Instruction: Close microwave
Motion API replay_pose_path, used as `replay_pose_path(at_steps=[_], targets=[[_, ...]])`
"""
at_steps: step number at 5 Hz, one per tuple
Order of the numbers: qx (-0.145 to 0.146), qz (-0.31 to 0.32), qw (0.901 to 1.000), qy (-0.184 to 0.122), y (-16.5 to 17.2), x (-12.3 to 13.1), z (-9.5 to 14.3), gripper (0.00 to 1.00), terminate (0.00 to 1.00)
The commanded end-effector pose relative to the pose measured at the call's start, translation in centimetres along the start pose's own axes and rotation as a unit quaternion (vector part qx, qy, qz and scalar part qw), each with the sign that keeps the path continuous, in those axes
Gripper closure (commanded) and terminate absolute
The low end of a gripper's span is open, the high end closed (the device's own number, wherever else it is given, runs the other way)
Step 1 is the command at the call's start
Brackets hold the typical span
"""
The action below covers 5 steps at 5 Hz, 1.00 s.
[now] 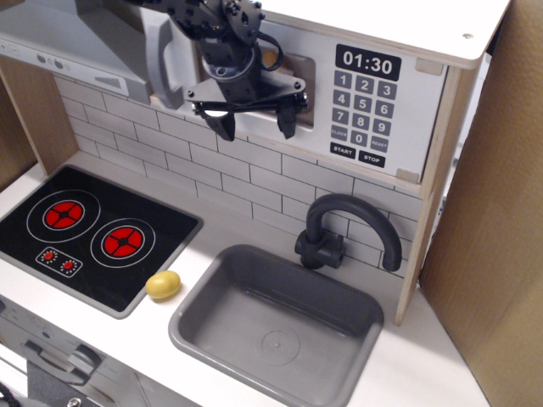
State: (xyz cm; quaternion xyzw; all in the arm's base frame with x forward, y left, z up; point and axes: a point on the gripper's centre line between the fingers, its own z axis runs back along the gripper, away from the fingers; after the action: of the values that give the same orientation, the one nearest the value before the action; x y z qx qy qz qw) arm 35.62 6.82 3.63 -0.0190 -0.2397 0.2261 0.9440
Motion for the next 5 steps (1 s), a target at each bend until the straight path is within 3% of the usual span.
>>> replay_pose_path(at_steps=[1, 2, 4, 5], targets=[[0.003, 0.012, 0.9996, -0.024, -0.2, 2.4, 0.8, 0.00, 0.00], [-0.001, 0.003, 0.9999, -0.013, 0.2, 1.2, 1.5, 0.00, 0.00], [-0.010, -0.037, 0.9977, 0.056, 2.2, -4.9, 5.5, 0.00, 0.00], [-0.009, -0.033, 0.9968, 0.073, 2.5, -6.0, 6.6, 0.00, 0.00]])
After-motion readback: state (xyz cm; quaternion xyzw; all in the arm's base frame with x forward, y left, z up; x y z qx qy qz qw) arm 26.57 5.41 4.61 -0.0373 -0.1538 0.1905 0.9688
